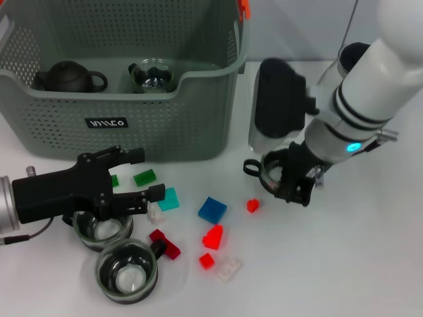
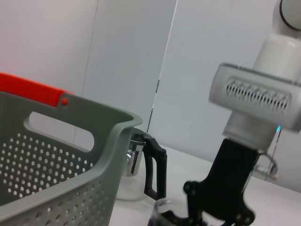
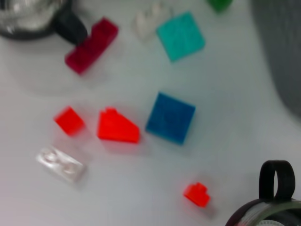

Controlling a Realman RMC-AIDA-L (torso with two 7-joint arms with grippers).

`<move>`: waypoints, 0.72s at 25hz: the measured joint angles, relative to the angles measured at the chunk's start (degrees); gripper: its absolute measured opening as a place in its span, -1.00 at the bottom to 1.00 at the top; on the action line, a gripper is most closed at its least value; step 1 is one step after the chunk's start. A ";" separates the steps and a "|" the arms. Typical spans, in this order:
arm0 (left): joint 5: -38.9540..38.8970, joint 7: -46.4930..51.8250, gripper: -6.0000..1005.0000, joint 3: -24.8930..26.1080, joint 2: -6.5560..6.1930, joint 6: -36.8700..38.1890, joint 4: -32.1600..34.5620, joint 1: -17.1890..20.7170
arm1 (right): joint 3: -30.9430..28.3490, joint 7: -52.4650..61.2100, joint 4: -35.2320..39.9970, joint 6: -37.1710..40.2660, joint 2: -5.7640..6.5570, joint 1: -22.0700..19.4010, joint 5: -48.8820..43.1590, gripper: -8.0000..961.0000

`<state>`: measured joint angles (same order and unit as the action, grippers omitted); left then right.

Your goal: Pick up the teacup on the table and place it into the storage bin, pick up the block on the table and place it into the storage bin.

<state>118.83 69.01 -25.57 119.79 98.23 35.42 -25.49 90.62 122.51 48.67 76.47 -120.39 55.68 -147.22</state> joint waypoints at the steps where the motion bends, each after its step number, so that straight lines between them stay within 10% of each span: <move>1: 0.00 0.00 0.65 0.00 0.00 0.11 0.01 0.02 | -1.16 0.01 2.24 1.94 0.03 -0.71 -0.01 -0.87; 11: -0.01 0.05 0.65 -0.01 0.01 1.02 0.31 0.18 | -22.04 0.01 30.84 30.92 0.21 -2.80 7.25 -0.87; 18: -0.03 -0.01 0.64 0.00 -0.15 1.02 0.42 0.12 | -34.03 1.03 32.32 35.74 1.94 2.25 20.54 -0.87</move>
<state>118.80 69.00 -25.58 119.64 99.24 35.84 -25.36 56.59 123.53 80.99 112.22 -118.45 57.93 -126.68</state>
